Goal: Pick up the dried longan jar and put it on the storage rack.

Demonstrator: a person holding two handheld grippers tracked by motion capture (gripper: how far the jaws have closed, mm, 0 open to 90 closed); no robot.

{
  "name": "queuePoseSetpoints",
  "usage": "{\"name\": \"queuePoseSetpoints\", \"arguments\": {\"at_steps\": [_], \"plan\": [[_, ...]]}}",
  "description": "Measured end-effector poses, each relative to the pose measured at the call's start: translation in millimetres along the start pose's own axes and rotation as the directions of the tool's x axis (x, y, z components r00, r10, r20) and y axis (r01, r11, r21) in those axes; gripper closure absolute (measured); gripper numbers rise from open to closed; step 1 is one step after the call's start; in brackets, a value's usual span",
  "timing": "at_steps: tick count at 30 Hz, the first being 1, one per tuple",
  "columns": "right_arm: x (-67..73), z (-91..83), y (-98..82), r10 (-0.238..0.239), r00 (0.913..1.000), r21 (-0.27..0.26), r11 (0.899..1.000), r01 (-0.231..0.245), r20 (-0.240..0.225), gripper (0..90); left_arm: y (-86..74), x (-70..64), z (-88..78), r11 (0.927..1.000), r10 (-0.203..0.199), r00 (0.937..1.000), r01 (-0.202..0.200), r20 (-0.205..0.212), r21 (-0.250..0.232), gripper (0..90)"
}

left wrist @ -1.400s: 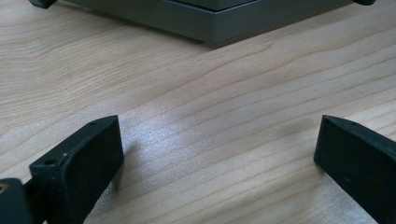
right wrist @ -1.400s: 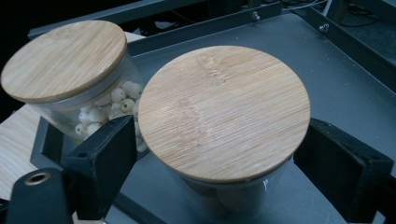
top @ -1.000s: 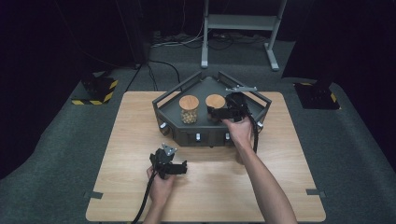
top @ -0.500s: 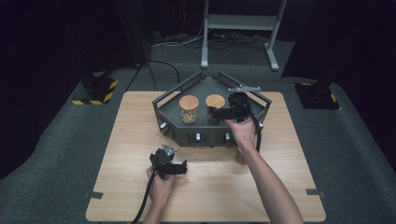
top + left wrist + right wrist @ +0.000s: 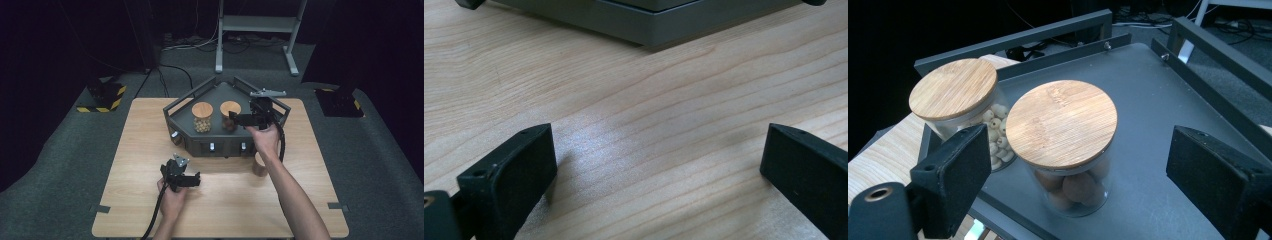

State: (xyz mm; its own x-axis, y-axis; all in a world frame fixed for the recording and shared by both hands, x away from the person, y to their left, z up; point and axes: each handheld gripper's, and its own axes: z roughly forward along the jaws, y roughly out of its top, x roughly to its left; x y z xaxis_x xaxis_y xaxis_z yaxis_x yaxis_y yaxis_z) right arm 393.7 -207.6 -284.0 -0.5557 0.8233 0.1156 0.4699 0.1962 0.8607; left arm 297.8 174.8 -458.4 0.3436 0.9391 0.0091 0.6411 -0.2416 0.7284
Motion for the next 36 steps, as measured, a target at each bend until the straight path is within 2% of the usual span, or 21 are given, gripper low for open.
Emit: {"name": "queuePoseSetpoints", "arguments": {"at_steps": [11, 12, 16, 29, 33, 36], "plan": [[1.8, -8.1, 0.4, -0.046, 0.9988, 0.003, 0.999, 0.046, 0.016, 9.6, 0.1, 0.2, 0.0, 1.0, 0.0, 1.0, 0.0, 0.001, 0.001, 1.6], [5.2, -10.9, 0.5, -0.077, 0.9966, 0.006, 0.997, 0.077, 0.028, 9.6, 0.2, 0.2, -0.1, 1.0, 0.0, 1.0, 0.0, 0.001, 0.001, 1.7], [6.6, -17.0, 1.8, -0.104, 0.9942, 0.008, 0.995, 0.104, 0.028, 9.4, 0.0, 0.0, 0.0, 1.0, 0.0, 1.0, 0.0, 0.0, 0.0, 1.6], [0.6, -31.3, 1.0, -0.102, 0.9947, -0.019, 0.995, 0.103, 0.012, 9.6, -0.1, -0.1, 0.1, 1.0, 0.0, 1.0, 0.0, 0.0, -0.001, 1.7], [1.9, -36.4, -0.2, -0.131, 0.9912, -0.019, 0.991, 0.131, 0.021, 9.6, -0.1, -0.1, 0.1, 1.0, 0.0, 1.0, 0.0, 0.0, -0.001, 1.6], [-1.1, -41.2, -0.7, -0.129, 0.9912, -0.02, 0.991, 0.13, 0.03, 9.6, -0.1, 0.0, 0.1, 1.0, 0.0, 1.0, 0.0, 0.0, -0.001, 1.6]]}}
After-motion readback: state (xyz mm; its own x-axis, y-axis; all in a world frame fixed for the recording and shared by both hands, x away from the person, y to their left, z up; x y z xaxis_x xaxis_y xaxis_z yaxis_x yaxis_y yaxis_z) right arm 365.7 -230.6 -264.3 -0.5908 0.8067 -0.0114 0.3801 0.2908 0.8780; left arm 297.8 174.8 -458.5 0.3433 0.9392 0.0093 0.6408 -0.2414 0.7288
